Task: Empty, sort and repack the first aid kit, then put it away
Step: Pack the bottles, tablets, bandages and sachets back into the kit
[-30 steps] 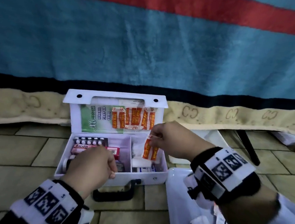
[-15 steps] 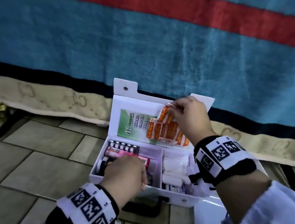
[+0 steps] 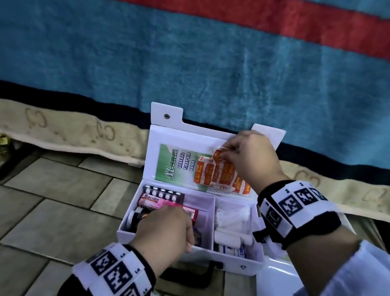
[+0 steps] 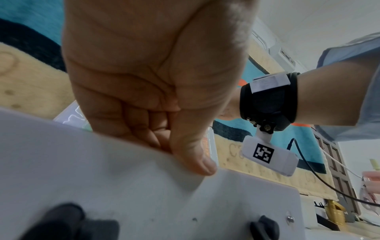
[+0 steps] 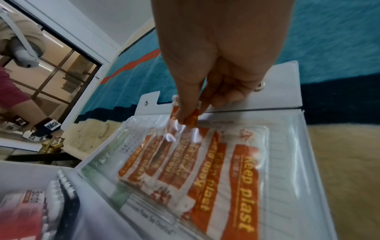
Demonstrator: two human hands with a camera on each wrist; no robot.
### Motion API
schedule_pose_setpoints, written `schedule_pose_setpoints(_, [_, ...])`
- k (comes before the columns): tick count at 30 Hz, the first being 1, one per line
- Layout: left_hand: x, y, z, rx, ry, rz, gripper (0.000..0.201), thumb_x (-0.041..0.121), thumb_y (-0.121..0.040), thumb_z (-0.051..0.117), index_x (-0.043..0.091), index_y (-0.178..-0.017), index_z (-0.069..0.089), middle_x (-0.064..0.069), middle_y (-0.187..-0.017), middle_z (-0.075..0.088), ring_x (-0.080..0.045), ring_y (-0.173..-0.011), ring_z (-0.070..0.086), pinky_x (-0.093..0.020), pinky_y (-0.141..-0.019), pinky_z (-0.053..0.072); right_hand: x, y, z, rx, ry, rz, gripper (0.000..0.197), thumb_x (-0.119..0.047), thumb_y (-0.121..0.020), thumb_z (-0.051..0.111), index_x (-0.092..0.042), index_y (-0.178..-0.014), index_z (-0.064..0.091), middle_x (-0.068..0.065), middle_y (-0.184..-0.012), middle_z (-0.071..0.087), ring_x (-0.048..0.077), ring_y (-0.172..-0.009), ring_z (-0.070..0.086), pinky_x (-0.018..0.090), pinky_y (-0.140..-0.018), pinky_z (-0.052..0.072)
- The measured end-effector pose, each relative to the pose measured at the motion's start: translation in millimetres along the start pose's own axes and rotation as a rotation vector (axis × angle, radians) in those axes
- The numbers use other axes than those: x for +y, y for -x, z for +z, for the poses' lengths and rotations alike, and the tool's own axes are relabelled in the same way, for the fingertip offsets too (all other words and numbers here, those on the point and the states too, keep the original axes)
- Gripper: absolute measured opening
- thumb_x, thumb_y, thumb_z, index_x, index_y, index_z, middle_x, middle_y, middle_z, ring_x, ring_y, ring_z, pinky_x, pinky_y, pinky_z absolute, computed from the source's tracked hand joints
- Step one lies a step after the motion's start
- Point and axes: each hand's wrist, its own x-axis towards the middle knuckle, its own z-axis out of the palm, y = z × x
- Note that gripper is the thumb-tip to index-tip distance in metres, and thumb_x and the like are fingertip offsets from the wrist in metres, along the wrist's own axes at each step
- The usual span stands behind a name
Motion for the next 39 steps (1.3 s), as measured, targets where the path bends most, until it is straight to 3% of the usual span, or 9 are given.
schedule_pose_setpoints(3, [0.8, 0.2, -0.4, 0.004, 0.000, 0.009, 0.009, 0.015, -0.076, 0.073, 0.025, -0.076, 0.074, 0.016, -0.063, 0.067, -0.002, -0.083, 0.066, -0.020, -0.081, 0.052, -3.5, 1.2, 0.7, -0.051, -0.023, 0.079, 0.014, -0.022, -0.078, 0.072, -0.023, -0.091, 0.075, 0.002, -0.093, 0.072, 0.020, -0.092, 0.062, 0.031, -0.080, 0.051])
schedule_pose_setpoints(10, [-0.3, 0.3, 0.6, 0.003, -0.004, 0.006, 0.009, 0.016, -0.076, 0.072, 0.025, -0.076, 0.074, 0.015, -0.058, 0.064, -0.002, -0.084, 0.066, -0.022, -0.083, 0.053, -2.8, 5.1, 13.2, -0.083, 0.065, -0.098, 0.025, -0.004, -0.088, 0.055, -0.015, -0.098, 0.075, 0.008, -0.103, 0.066, 0.027, -0.108, 0.051, 0.033, -0.092, 0.043])
schedule_pose_setpoints(14, [0.3, 1.4, 1.2, 0.003, -0.010, -0.002, 0.011, 0.015, -0.076, 0.071, 0.025, -0.076, 0.074, 0.011, -0.071, 0.071, -0.005, -0.086, 0.067, -0.026, -0.083, 0.054, -7.2, 1.4, 6.4, -0.066, 0.115, -0.090, 0.019, -0.016, -0.090, 0.058, -0.021, -0.103, 0.070, 0.001, -0.103, 0.071, 0.024, -0.104, 0.058, 0.034, -0.093, 0.042])
schedule_pose_setpoints(17, [0.6, 0.7, 0.4, -0.012, -0.015, -0.012, 0.013, 0.013, -0.077, 0.069, 0.025, -0.075, 0.073, 0.011, -0.075, 0.073, -0.005, -0.086, 0.067, -0.026, -0.085, 0.054, -13.1, 0.2, 1.2, -0.115, 0.232, -0.146, 0.022, -0.014, -0.089, 0.054, -0.026, -0.098, 0.069, -0.005, -0.102, 0.071, 0.022, -0.104, 0.055, 0.033, -0.090, 0.034])
schedule_pose_setpoints(25, [0.8, 1.6, -1.8, -0.011, -0.005, 0.002, 0.013, 0.012, -0.078, 0.066, 0.023, -0.075, 0.073, 0.014, -0.057, 0.064, -0.001, -0.082, 0.067, -0.022, -0.084, 0.053, -20.8, 1.2, 7.8, -0.162, 0.270, -0.129, 0.026, -0.011, -0.089, 0.046, -0.025, -0.102, 0.063, -0.001, -0.102, 0.069, 0.022, -0.103, 0.057, 0.035, -0.094, 0.032])
schedule_pose_setpoints(30, [0.7, 0.3, -2.5, -0.021, -0.011, -0.002, 0.012, 0.014, -0.078, 0.067, 0.024, -0.077, 0.073, 0.011, -0.078, 0.074, -0.003, -0.084, 0.067, -0.023, -0.084, 0.053, -23.2, 5.0, 7.8, -0.179, 0.247, -0.109, 0.014, -0.027, -0.090, 0.048, -0.023, -0.093, 0.061, -0.001, -0.099, 0.067, 0.021, -0.103, 0.057, 0.036, -0.095, 0.032])
schedule_pose_setpoints(34, [-2.1, 0.1, -0.3, 0.003, -0.028, 0.024, 0.008, 0.017, -0.076, 0.071, 0.024, -0.074, 0.073, 0.012, -0.077, 0.073, -0.005, -0.085, 0.067, -0.022, -0.082, 0.053, -24.3, 8.3, -2.6, -0.171, 0.243, -0.097, 0.023, -0.026, -0.091, 0.048, -0.022, -0.101, 0.069, 0.004, -0.111, 0.060, 0.025, -0.108, 0.054, 0.034, -0.095, 0.037])
schedule_pose_setpoints(36, [-3.8, 0.0, -0.3, 0.005, -0.022, 0.031, 0.011, 0.018, -0.076, 0.072, 0.026, -0.069, 0.071, 0.013, -0.071, 0.069, -0.005, -0.084, 0.067, -0.019, -0.076, 0.051, -24.7, 16.2, -18.8, -0.155, 0.145, -0.092, 0.024, -0.026, -0.089, 0.052, -0.022, -0.106, 0.069, 0.003, -0.114, 0.060, 0.023, -0.105, 0.057, 0.030, -0.091, 0.044])
schedule_pose_setpoints(39, [-5.3, -2.2, 1.0, -0.015, -0.012, 0.036, 0.023, 0.018, -0.075, 0.073, 0.029, -0.058, 0.063, 0.012, -0.073, 0.071, -0.006, -0.081, 0.067, -0.017, -0.066, 0.048, -16.0, 42.7, -52.8, -0.149, 0.022, -0.102, 0.019, -0.027, -0.088, 0.059, -0.022, -0.102, 0.071, -0.006, -0.100, 0.065, 0.006, -0.081, 0.056, 0.014, -0.069, 0.040])
